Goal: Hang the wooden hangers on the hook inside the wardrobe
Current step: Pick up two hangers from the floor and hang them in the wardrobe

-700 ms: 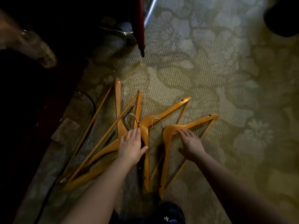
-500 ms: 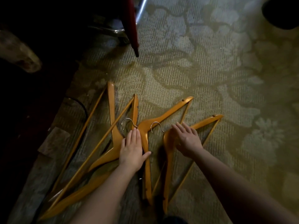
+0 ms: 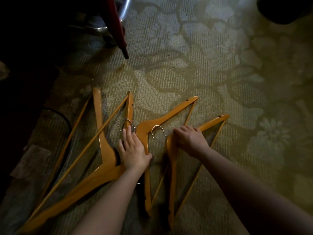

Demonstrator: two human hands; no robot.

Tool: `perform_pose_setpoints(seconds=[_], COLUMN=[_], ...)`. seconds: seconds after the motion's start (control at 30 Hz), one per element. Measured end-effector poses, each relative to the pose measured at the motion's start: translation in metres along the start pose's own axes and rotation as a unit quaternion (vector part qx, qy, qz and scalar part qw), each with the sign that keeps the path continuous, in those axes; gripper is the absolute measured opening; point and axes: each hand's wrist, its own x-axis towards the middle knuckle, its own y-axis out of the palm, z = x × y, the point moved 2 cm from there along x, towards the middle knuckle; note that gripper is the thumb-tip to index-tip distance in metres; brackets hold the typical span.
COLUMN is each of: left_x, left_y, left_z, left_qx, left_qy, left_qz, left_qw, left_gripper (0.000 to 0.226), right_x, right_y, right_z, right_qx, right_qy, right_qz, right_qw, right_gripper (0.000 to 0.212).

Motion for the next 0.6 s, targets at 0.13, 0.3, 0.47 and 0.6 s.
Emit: perform_pose_setpoints(seconds=[0.13,0.3,0.47,0.6], left_x=[-0.004,-0.038,-0.087,-0.136], left_y=[-0.011,-0.051,-0.102,-0.160], left_z=[-0.001,-0.013,-0.020,-0.011], left_qx=[-0.095,-0.261,-0.343,-0.424], left_qy=[-0.008,-0.022,-0.064,-0.156], left_qz=[-0.004,0.031,0.151,0.149], left_qw=[0.995,0.965,0.925,0.879], left_gripper=[0.078,0.049,0.036,0.037], right_x=[-0.016,-0.056,-0.114,-0.161], right_y=[-0.022,-0.048,-0.083,-0.119], right_z=[0.000,-0.005,0.011,0.036], right_qx=[-0.006,0.044,0.121,0.175], right_qy=[-0.006,-0.021,0.049,0.093], right_qz=[0.038,0.101,0.167,0.213], right_qw=[0.999,0.994,0.977,0.957], right_gripper=[0.054,0.041,0.042,0.035])
